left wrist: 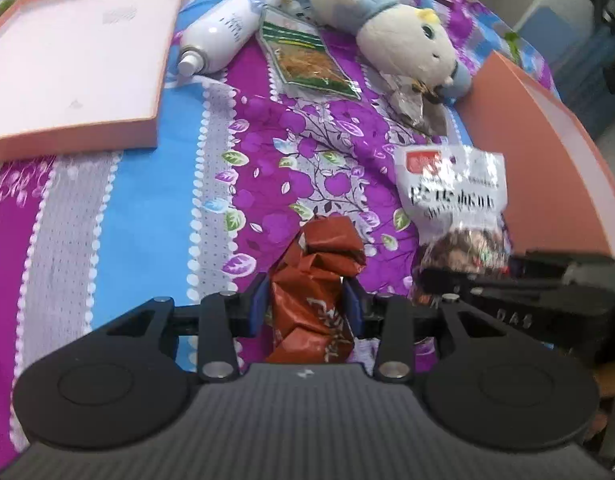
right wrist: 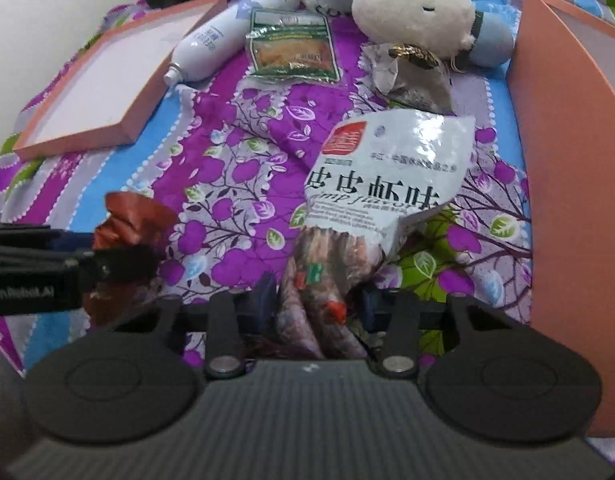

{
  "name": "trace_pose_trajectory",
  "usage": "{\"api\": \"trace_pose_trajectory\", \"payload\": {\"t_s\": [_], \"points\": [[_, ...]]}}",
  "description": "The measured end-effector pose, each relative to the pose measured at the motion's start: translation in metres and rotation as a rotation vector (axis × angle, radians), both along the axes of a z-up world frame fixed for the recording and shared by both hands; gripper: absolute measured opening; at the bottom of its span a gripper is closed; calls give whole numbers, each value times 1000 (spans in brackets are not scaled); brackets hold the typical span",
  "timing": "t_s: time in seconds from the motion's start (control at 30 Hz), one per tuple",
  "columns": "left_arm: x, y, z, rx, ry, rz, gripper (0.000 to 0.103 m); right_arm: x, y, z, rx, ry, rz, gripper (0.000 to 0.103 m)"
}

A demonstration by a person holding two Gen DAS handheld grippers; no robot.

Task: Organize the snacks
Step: 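Carry the candy and shrimp-snack bag over the pink box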

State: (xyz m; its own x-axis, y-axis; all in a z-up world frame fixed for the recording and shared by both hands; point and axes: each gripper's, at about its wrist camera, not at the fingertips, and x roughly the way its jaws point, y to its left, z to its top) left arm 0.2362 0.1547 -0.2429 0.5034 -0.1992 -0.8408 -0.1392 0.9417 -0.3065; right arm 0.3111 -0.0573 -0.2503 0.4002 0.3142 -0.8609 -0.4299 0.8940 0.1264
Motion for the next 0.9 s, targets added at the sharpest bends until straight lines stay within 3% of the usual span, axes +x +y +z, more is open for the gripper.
{"api": "trace_pose_trajectory", "payload": {"t_s": [0.17,0.37,0.47,0.73,0.9], "points": [[-10,2,14,3,-19,49,45,-4,-5,5,3,1,1,38],[-48,10,37,-6,-132,120,45,-33,-14,21,49,-97,-22,35],[-75,5,60,23,-169,132,45,-58,-21,38,66,-134,-43,35],[-138,-25,113,-9,-243,169,45,-121,-43,96,137,-182,-65,34],[-161,-51,133,-30,-274,140,45,-152,-58,123,171,-225,-77,35]]}}
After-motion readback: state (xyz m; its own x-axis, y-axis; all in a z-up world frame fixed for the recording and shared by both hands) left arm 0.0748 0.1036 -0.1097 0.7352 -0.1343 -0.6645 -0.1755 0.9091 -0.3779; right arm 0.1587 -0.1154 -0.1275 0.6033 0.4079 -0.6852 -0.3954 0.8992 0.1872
